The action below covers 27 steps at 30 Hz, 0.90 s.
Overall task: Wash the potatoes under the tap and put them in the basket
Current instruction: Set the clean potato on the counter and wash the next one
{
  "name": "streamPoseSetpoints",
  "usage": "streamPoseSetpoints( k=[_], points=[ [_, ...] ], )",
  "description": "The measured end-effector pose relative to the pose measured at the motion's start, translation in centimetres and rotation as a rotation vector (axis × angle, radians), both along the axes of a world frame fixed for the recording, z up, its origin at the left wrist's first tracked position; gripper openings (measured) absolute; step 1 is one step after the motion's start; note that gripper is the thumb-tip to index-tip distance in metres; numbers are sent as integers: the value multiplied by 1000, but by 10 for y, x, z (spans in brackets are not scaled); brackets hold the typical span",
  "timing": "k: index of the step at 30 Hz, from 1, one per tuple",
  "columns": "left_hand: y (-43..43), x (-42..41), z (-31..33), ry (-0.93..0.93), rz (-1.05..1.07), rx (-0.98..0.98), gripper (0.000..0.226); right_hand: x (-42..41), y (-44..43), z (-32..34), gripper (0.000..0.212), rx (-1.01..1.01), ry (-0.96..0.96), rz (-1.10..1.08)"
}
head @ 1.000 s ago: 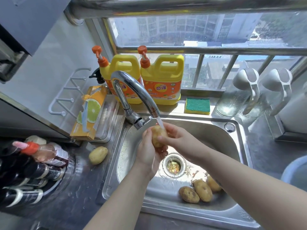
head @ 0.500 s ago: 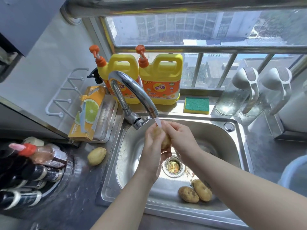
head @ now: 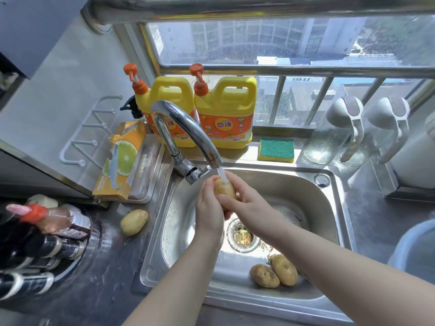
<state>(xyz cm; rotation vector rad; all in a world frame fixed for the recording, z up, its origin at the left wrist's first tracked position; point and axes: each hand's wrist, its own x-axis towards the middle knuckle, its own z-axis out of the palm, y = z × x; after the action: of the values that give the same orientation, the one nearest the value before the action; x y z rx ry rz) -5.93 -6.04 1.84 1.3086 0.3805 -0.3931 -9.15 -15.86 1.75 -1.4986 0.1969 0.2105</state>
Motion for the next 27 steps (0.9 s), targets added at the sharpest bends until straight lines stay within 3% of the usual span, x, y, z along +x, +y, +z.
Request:
streamPoseSetpoints(
  k=[2,6,9,11,13,16,22,26,27],
  points=[
    [-2,-4,1,-14,-37,4,29,1,3,0,63,-39,10,-81],
    [-3,-15,-4,-151,-208,18,37,8,3,9,24,107,62,-283],
    [1,-22,-10,-204,-346,81,59,12,0,13,34,171,126,-301],
    [1,-21,-13,-234,-334,80,60,10,1,14,36,177,113,-254],
    [-1,-20,-11,-225,-223,59,53,7,3,15,35,179,72,-216],
    [-5,-14,-7,-194,-67,84,17,3,6,12,33,186,9,-168],
    [-1,-1,-9,20,69,2,30,-1,-2,8,31,38,-57,-42],
    [1,-5,-7,23,0,-27,32,1,-4,7,70,8,39,-36],
    [2,-6,-8,5,-32,-40,33,1,-5,6,69,12,42,-40]
  ],
)
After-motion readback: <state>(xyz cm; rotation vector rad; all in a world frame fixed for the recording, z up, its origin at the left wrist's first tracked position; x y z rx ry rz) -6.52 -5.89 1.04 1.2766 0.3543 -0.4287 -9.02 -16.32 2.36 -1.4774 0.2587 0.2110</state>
